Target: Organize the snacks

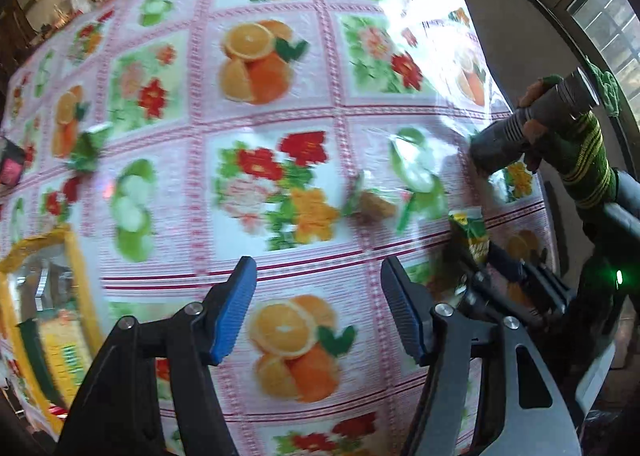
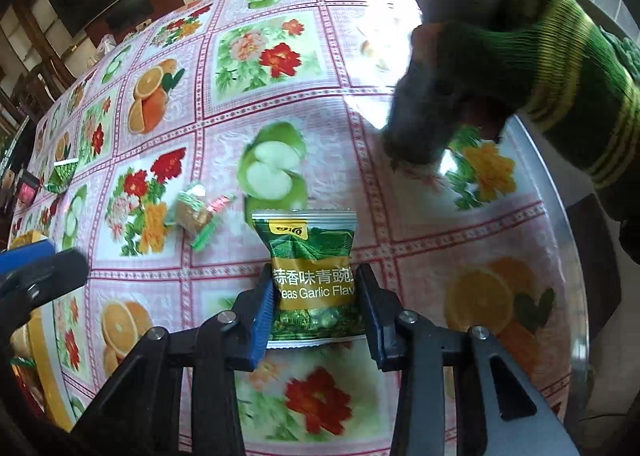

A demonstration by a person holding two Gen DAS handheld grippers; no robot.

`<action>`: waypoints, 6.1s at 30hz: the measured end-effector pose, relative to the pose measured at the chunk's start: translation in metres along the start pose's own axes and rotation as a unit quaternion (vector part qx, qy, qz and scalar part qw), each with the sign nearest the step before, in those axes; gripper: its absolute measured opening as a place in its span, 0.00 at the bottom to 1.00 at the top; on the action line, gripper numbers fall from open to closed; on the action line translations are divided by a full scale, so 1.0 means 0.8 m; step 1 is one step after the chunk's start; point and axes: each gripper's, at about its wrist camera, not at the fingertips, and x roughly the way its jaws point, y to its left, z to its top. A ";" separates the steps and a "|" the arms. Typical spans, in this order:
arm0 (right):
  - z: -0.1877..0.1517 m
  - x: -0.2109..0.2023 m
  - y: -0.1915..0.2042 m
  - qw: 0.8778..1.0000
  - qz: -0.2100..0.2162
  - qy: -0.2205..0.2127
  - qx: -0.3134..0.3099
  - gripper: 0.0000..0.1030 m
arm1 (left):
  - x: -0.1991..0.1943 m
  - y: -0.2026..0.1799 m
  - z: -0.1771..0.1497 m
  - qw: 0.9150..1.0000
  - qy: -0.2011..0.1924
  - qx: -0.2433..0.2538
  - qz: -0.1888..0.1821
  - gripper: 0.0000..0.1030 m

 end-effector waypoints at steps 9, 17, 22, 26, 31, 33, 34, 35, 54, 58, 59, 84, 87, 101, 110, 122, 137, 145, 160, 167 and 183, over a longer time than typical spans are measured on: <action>-0.006 -0.004 -0.004 1.000 0.001 0.002 -0.023 0.42 | 0.049 -0.035 0.030 1.000 0.012 0.020 -0.019 0.62; -0.009 -0.006 -0.003 1.000 -0.010 -0.005 -0.027 0.42 | 0.070 -0.044 0.040 0.998 0.017 0.050 -0.025 0.41; -0.010 -0.006 -0.002 1.000 -0.014 -0.009 -0.021 0.40 | 0.065 -0.042 0.038 0.998 -0.014 0.067 -0.004 0.28; -0.013 -0.008 -0.001 1.000 -0.011 -0.009 -0.015 0.39 | 0.053 -0.031 0.027 0.998 -0.027 0.065 0.005 0.27; -0.024 -0.014 0.006 1.000 -0.009 -0.004 -0.018 0.39 | 0.038 -0.016 0.003 0.998 -0.028 0.056 0.012 0.27; -0.032 -0.017 0.013 1.000 -0.005 -0.003 -0.019 0.39 | 0.034 -0.011 -0.013 0.998 -0.025 0.054 0.014 0.27; -0.036 -0.018 0.016 1.000 -0.003 -0.004 -0.019 0.39 | 0.031 -0.008 -0.022 0.998 -0.023 0.054 0.016 0.27; -0.041 -0.020 0.019 1.000 -0.004 -0.004 -0.021 0.39 | 0.028 -0.005 -0.032 0.998 -0.022 0.052 0.018 0.27; -0.190 -0.084 0.077 0.998 0.018 -0.048 -0.048 0.39 | -0.049 0.053 -0.297 0.994 -0.041 0.106 0.008 0.28; -0.206 -0.101 0.078 0.997 0.022 -0.061 -0.046 0.39 | -0.065 0.064 -0.325 0.992 -0.047 0.117 0.001 0.28; -0.208 -0.103 0.079 0.997 0.024 -0.064 -0.044 0.39 | -0.068 0.067 -0.326 0.992 -0.049 0.118 -0.002 0.28; -0.204 -0.126 0.093 0.996 0.005 -0.079 -0.050 0.39 | -0.127 0.084 -0.326 0.986 -0.120 0.112 -0.018 0.30; -0.196 -0.091 0.088 0.999 0.007 -0.033 -0.037 0.48 | -0.137 0.095 -0.323 0.987 -0.128 0.101 -0.018 0.30; -0.204 -0.123 0.109 0.991 -0.042 -0.076 -0.098 0.35 | -0.147 0.112 -0.323 0.986 -0.136 0.097 -0.023 0.31; -0.197 -0.181 0.191 0.978 0.012 -0.130 -0.161 0.35 | -0.157 0.128 -0.333 0.986 -0.147 0.073 -0.020 0.32; -0.176 -0.157 0.329 0.955 0.118 -0.127 -0.240 0.35 | -0.172 0.230 -0.329 0.986 -0.163 -0.023 0.022 0.34; -0.137 -0.081 0.404 0.956 0.151 -0.066 -0.243 0.36 | -0.123 0.340 -0.273 0.987 -0.085 -0.135 0.015 0.34; -0.127 -0.087 0.393 0.960 0.166 -0.062 -0.219 0.38 | -0.120 0.344 -0.271 0.987 -0.065 -0.147 0.005 0.51; -0.164 -0.181 0.348 0.954 0.163 -0.179 -0.177 0.77 | -0.184 0.299 -0.316 0.959 -0.210 -0.145 0.123 0.77; -0.188 -0.189 0.350 0.947 0.136 -0.193 -0.218 0.77 | -0.193 0.297 -0.348 0.941 -0.237 -0.177 0.162 0.82; -0.215 -0.182 0.347 0.941 0.086 -0.185 -0.269 0.77 | -0.194 0.281 -0.390 0.931 -0.244 -0.209 0.173 0.83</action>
